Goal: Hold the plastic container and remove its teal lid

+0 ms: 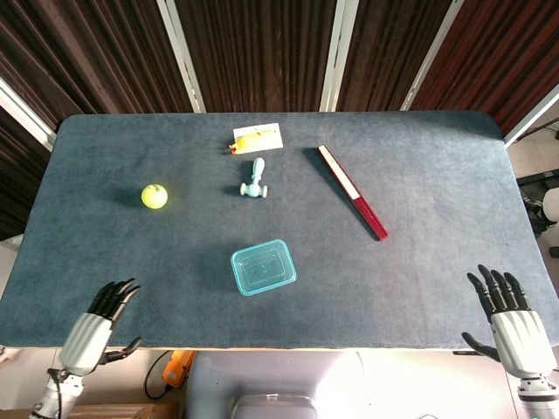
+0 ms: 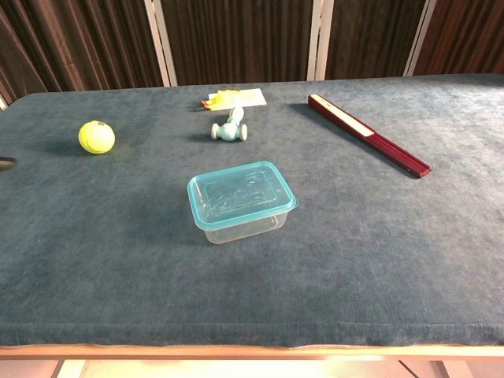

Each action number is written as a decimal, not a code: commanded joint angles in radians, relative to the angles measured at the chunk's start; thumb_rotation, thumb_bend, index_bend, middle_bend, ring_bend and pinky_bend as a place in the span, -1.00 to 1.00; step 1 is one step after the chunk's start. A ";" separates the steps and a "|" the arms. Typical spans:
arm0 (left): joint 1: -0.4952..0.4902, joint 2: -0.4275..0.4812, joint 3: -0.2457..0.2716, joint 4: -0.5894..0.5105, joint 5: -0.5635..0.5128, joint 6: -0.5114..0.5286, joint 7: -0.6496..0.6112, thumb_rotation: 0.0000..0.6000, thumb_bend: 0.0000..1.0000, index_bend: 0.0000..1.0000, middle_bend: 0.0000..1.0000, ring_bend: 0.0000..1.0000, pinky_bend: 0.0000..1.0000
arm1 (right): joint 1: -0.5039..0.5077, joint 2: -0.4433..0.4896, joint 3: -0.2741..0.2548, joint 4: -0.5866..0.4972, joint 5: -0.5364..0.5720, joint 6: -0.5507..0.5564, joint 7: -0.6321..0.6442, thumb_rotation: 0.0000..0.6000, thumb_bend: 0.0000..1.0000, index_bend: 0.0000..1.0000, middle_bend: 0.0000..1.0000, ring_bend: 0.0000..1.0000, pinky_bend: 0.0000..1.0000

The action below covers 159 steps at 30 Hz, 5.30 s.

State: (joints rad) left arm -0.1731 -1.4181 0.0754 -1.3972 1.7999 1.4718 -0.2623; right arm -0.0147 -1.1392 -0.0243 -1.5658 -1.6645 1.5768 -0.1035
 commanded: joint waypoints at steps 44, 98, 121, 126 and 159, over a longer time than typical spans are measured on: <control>-0.386 -0.548 -0.269 0.197 -0.375 -0.395 0.330 1.00 -0.49 -1.00 -1.00 -1.00 -1.00 | -0.008 0.072 -0.019 0.006 -0.020 0.020 0.157 1.00 -0.48 -1.00 -1.00 -1.00 -1.00; -0.437 -0.560 -0.120 0.266 -0.271 -0.353 0.204 1.00 -0.17 -0.57 -0.13 -0.26 -0.08 | 0.376 -0.153 0.060 0.115 -0.176 -0.370 0.061 1.00 -0.47 -0.31 -1.00 -1.00 -1.00; -0.444 -0.556 -0.120 0.246 -0.269 -0.363 0.237 1.00 -0.17 -0.58 -0.12 -0.26 -0.08 | 0.572 -0.431 0.025 0.271 -0.186 -0.442 0.094 1.00 -0.25 0.12 -0.95 -1.00 -1.00; -0.444 -0.557 -0.120 0.245 -0.272 -0.367 0.245 1.00 -0.17 -0.58 -0.12 -0.26 -0.08 | 0.582 -0.446 0.018 0.268 -0.172 -0.444 0.080 1.00 -0.25 0.15 -0.94 -1.00 -1.00; -0.435 -0.541 -0.111 0.220 -0.267 -0.358 0.268 1.00 -0.17 -0.58 -0.07 -0.23 -0.06 | 0.626 -0.490 0.005 0.227 -0.088 -0.466 -0.001 1.00 -0.25 0.21 -0.90 -1.00 -1.00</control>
State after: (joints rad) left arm -0.6086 -1.9596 -0.0356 -1.1775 1.5326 1.1138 0.0055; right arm 0.6109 -1.6293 -0.0194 -1.3370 -1.7540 1.1113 -0.1032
